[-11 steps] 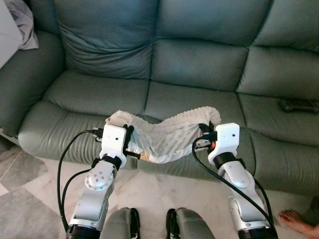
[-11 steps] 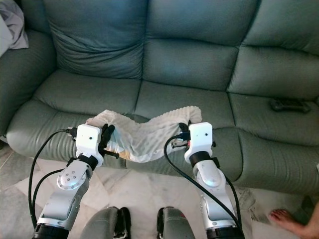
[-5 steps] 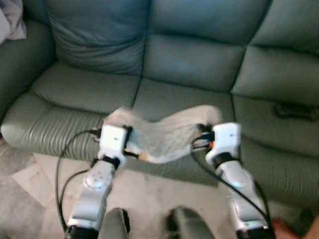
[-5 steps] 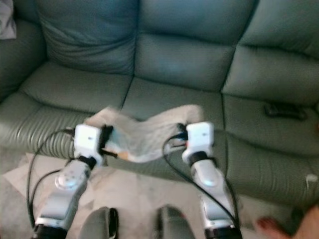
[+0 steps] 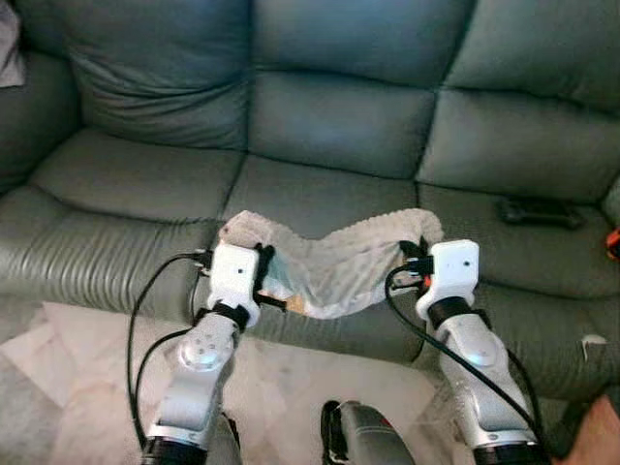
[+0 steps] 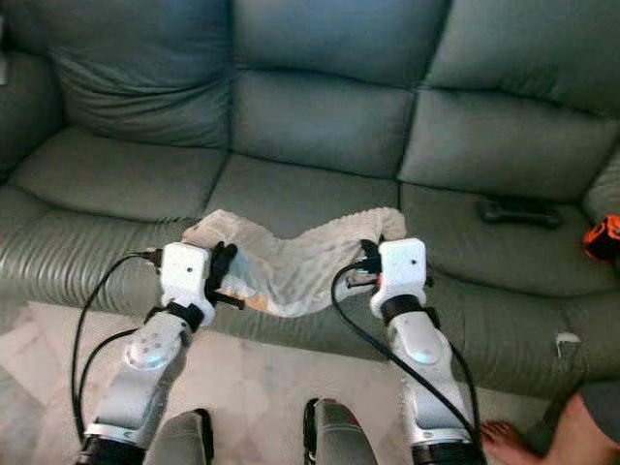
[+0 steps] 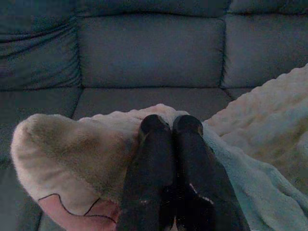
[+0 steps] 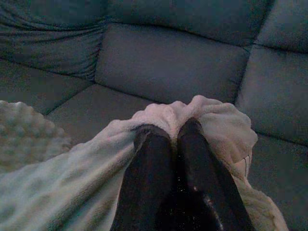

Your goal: Move the pillow to the sofa

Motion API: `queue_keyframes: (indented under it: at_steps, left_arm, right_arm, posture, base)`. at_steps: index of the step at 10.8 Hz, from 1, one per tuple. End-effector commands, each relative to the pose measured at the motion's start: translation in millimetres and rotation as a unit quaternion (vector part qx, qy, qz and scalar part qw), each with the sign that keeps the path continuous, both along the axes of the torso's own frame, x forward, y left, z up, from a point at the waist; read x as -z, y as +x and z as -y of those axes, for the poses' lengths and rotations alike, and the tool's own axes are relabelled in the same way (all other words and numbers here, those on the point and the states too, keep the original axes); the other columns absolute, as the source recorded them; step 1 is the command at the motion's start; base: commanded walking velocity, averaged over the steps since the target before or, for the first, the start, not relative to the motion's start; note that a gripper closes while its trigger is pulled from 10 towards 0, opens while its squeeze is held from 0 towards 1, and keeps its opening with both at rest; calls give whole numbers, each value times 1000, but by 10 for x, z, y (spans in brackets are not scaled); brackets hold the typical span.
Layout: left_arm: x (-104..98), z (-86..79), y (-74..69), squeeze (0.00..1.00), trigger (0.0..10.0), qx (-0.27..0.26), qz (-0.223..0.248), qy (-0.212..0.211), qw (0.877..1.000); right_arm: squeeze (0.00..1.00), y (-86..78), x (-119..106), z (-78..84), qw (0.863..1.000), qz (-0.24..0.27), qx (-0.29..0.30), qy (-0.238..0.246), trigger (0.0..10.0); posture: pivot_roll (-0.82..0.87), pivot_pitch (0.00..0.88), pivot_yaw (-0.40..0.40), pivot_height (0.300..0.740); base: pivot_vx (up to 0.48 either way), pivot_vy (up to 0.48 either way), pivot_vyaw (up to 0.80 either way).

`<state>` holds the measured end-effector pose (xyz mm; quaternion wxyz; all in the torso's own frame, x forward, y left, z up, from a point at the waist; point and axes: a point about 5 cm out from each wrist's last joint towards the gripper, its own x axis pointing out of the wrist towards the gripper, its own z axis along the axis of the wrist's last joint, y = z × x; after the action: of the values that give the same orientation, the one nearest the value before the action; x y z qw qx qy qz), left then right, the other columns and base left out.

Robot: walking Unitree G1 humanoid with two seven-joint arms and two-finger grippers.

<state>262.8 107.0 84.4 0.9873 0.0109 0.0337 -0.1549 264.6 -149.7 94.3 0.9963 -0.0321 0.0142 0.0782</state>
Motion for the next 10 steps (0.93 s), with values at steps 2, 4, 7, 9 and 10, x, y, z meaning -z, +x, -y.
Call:
queue_keyframes:
  at_steps: [2,4,7,9,10]
  left_arm:
    - [-32,9,-10,0,10000,11,6,-8,1000]
    - [-41,14,-9,0,10000,16,8,-12,1000]
    - [-51,26,-9,0,10000,23,9,-15,1000]
    - [-55,30,-8,0,10000,26,9,-15,1000]
    - [-54,28,-7,0,10000,26,9,-14,1000]
  right_arm:
    - [0,4,-8,-40,1000,2,-4,-1,10000]
    - [0,0,-8,-44,1000,3,-3,1,10000]
    - [0,-23,10,-48,1000,0,0,2,10000]
    - [0,-10,8,-55,1000,0,0,3,10000]
    - [0,-5,13,-56,1000,-2,0,3,10000]
  posture:
    - [-75,171,-33,740]
    - [-76,176,-31,740]
    - [-76,180,-28,740]
    - [-73,179,-27,740]
    - [-71,179,-27,740]
  base:
    - [0,0,-800]
    - [0,0,-216]
    - [81,0,0]
    - [277,0,0]
    - [277,0,-506]
